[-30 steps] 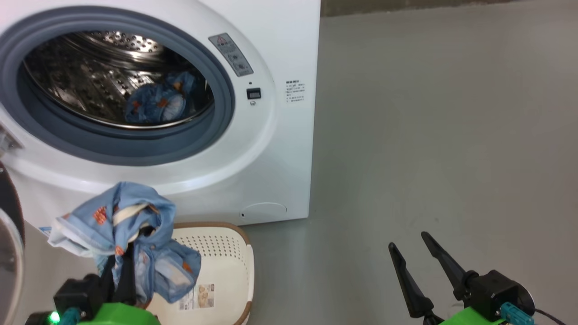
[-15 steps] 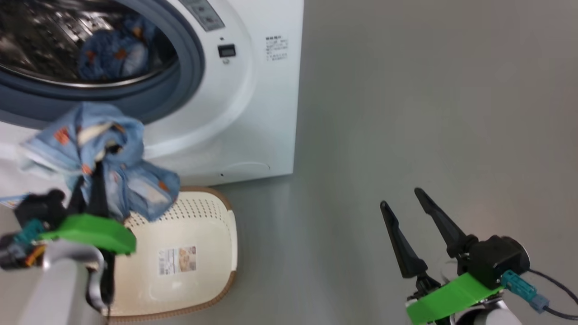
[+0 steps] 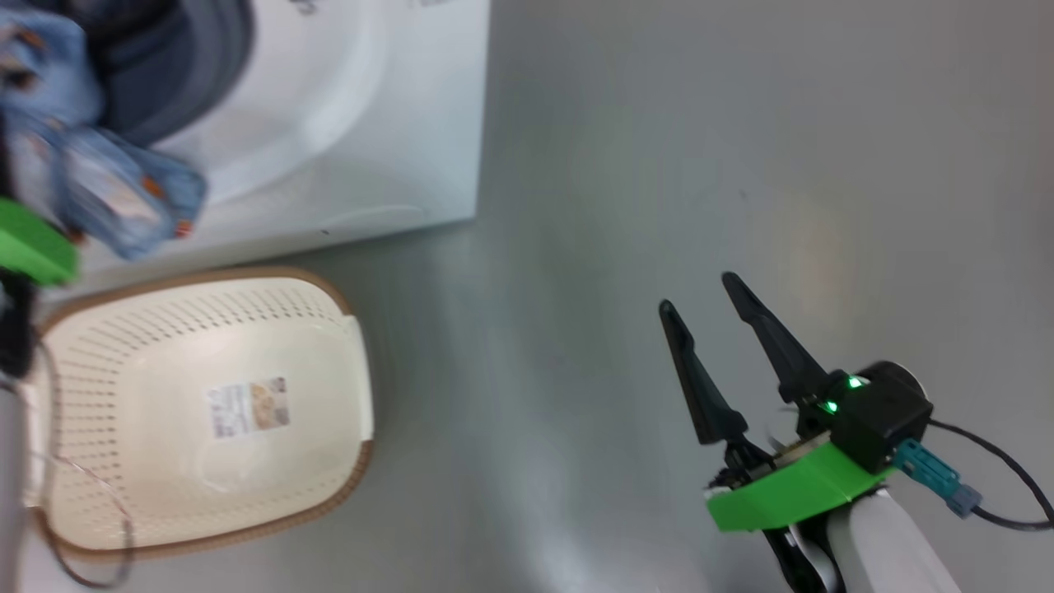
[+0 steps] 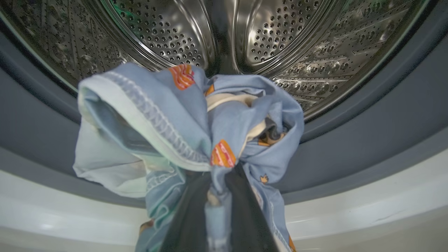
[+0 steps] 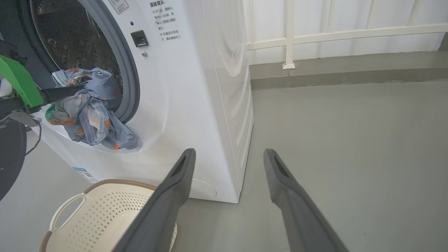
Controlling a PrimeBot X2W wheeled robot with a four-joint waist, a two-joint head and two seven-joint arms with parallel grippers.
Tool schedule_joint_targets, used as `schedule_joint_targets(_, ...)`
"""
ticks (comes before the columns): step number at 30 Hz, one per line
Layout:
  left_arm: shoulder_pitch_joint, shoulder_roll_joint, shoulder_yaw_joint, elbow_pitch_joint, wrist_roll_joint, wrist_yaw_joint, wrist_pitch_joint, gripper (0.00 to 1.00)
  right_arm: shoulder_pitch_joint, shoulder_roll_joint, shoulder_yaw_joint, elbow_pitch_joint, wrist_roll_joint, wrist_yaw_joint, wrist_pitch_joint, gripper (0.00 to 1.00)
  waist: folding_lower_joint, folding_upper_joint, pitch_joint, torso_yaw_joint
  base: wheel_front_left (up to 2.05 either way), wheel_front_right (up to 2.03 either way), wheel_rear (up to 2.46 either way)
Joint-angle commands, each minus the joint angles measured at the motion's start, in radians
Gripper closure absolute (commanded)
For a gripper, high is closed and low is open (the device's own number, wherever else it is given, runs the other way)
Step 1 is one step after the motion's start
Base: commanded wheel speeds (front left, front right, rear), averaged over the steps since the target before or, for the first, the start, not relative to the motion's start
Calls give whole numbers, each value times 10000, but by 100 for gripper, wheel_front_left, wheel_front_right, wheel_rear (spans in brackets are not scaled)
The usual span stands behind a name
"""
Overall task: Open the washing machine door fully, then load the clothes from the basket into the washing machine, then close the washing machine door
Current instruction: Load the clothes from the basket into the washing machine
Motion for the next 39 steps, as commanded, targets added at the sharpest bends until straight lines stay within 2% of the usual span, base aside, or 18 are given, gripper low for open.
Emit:
schedule_joint_targets(1, -570, 717, 372, -87, -157, -94, 224, 100, -206, 64, 359, -95, 128, 87, -143, 0, 0, -1, 791, -665, 0, 0, 0)
schedule_joint_targets(8, -2062, 1675, 447, 117, -206, -178, 1435, 100, -824, 136, 712, 302, 433, 87, -297, 0, 0, -1, 1438, -1168, 0, 0, 0)
schedule_joint_targets(14, -3246, 2577, 471, -229, 114, 127, 1985, 100, -1195, 186, 820, 362, 726, 87, -321, 0, 0, -1, 2023, -1691, 0, 0, 0)
schedule_joint_targets(19, -3981, 3022, 559, -597, 423, 481, 1562, 100, -1283, 202, 848, 299, 868, 87, -323, 0, 0, -1, 2348, -1961, 0, 0, 0)
schedule_joint_targets(24, -4520, 3124, 576, -742, 727, 840, 743, 100, -1342, 207, 862, 231, 949, 87, -324, 0, 0, -1, 2490, -2084, 0, 0, 0)
schedule_joint_targets(28, -4710, 3275, 520, -515, 1006, 1025, 95, 100, -1385, 208, 867, 192, 1013, 87, -324, 0, 0, -1, 2557, -2160, 0, 0, 0)
schedule_joint_targets(33, -4743, 3331, 617, 203, 960, 1056, -496, 100, -1352, 209, 898, 185, 1093, 87, -324, 0, 0, -1, 2621, -2218, 0, 0, 0)
schedule_joint_targets(34, -4751, 3313, 631, 335, 935, 1051, -593, 75, -1347, 209, 901, 187, 1103, 87, -324, 0, 0, -1, 2619, -2220, 0, 0, 0)
schedule_joint_targets(35, -4754, 3301, 631, 472, 923, 1056, -653, 14, -1342, 209, 899, 193, 1110, 87, -324, 0, 0, -1, 2616, -2217, 0, 0, 0)
schedule_joint_targets(36, -4770, 3293, 614, 588, 919, 1041, -698, 0, -1339, 209, 891, 201, 1115, 87, -325, 0, 0, -1, 2614, -2210, 0, 0, 0)
schedule_joint_targets(39, -4840, 3236, 570, 877, 873, 954, -846, 0, -1342, 209, 849, 217, 1104, 87, -325, 0, 0, -1, 2589, -2173, 0, 0, 0)
